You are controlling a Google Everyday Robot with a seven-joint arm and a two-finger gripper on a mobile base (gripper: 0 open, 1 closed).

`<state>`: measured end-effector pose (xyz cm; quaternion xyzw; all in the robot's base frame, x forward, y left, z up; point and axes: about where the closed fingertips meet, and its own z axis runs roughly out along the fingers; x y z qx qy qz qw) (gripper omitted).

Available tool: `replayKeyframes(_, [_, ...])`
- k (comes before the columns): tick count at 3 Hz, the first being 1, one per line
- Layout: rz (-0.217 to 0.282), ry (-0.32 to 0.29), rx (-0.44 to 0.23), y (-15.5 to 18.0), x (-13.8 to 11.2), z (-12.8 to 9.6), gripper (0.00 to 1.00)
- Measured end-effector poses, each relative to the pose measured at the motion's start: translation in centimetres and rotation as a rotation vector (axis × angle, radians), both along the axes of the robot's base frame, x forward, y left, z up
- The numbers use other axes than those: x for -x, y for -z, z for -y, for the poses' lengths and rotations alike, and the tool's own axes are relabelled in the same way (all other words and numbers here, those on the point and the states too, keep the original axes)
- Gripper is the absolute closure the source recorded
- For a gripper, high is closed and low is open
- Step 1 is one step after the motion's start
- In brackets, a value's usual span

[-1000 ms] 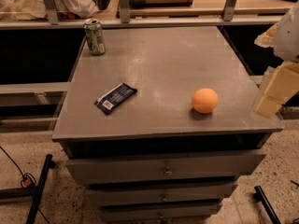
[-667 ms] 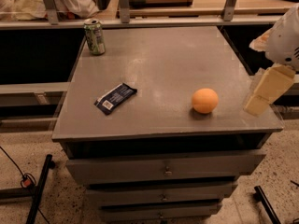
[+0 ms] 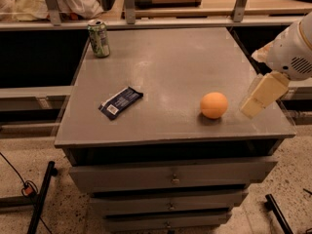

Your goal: Pick orange

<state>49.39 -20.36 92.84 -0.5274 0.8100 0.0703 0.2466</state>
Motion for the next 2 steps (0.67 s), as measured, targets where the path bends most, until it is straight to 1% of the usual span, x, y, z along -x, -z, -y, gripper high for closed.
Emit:
replayKeyframes(1, [-0.008, 0.015, -0.061, 1.5, -0.9, -0.1, 0.00])
replayKeyframes(2, [-0.010, 0.029, -0.100, 3.2, -1.3, 0.1, 0.00])
